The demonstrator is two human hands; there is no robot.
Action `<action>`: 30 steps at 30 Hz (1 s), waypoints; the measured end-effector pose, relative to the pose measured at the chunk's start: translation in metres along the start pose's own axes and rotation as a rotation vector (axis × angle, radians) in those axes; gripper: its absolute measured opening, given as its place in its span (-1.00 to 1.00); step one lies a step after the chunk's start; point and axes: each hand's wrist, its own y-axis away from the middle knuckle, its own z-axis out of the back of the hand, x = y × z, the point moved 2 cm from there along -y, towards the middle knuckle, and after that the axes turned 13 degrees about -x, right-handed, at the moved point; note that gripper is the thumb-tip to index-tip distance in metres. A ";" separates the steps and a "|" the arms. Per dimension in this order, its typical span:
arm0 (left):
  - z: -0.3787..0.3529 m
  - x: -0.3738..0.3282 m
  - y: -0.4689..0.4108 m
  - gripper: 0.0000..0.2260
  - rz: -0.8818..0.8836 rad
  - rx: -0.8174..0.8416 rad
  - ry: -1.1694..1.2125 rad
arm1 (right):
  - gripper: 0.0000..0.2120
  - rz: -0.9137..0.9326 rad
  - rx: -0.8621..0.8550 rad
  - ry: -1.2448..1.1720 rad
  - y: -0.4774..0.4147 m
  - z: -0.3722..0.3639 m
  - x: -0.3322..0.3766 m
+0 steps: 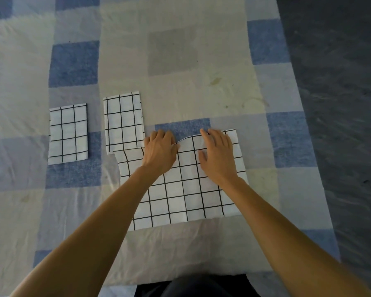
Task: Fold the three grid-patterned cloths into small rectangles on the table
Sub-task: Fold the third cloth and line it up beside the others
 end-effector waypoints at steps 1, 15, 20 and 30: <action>0.002 -0.001 0.000 -0.87 -0.001 -0.003 0.023 | -0.45 0.000 0.008 -0.002 0.000 0.000 0.001; 0.077 0.000 0.013 -0.90 0.154 0.016 0.308 | -0.49 -0.057 -0.163 -0.129 -0.002 0.040 0.055; 0.116 -0.002 0.033 -0.84 0.146 -0.074 0.400 | -0.49 -0.093 -0.220 -0.186 0.015 0.065 0.086; 0.191 -0.031 0.091 -0.84 0.077 -0.283 0.585 | -0.59 0.007 -0.178 -0.226 0.057 0.123 0.131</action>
